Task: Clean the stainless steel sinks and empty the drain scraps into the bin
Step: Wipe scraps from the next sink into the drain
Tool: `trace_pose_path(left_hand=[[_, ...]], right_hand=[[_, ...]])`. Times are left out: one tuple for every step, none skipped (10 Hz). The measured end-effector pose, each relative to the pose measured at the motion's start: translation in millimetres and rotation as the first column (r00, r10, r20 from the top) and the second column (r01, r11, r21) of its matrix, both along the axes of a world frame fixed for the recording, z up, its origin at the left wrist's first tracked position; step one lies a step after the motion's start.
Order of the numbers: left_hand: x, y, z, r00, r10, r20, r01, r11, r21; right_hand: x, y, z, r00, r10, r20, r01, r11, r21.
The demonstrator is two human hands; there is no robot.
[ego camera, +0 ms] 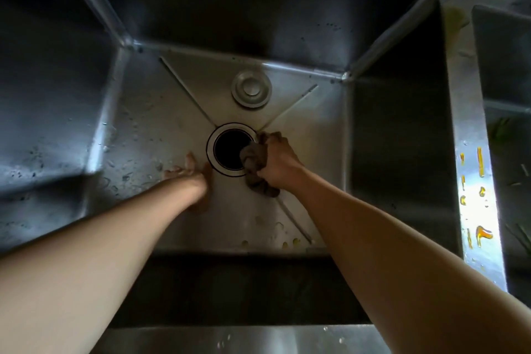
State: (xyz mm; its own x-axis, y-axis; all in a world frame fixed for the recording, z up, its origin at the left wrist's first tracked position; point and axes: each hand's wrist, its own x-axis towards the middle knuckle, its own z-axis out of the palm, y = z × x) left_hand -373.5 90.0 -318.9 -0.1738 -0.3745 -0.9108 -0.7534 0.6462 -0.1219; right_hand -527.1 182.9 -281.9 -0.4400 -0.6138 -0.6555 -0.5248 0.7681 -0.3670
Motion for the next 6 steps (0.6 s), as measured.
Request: trace_pose_path(left_hand=[[4,-6,9,0.994,-0.073,-0.087,0.070,0.997,-0.036],[6,-4,32,0.987,0.028,-0.160,-0.033,0.999,-0.030],[7,2,51,0.996,0.006,-0.093,-0.006,1.000,-0.002],[8,12,60,0.999,-0.044,-0.032,0.045,0.998,0.041],[8,21,60,0.993,-0.118,0.000,0.118,0.990,0.076],[4,31,59,0.994,-0.108,0.025,0.105,0.991,0.081]], right_hand=[[-10,9,22,0.990,0.134,-0.034,-0.134,0.991,0.008],[-19,34,43,0.953,0.302,0.022,-0.303,0.946,0.116],[-18,66,46,0.880,0.448,0.158,-0.474,0.850,0.228],[-11,93,39,0.820,0.508,0.264,-0.566,0.789,0.238],[2,104,29,0.733,0.616,0.290,-0.673,0.720,0.171],[10,103,17,0.605,0.772,0.195,-0.791,0.611,0.038]])
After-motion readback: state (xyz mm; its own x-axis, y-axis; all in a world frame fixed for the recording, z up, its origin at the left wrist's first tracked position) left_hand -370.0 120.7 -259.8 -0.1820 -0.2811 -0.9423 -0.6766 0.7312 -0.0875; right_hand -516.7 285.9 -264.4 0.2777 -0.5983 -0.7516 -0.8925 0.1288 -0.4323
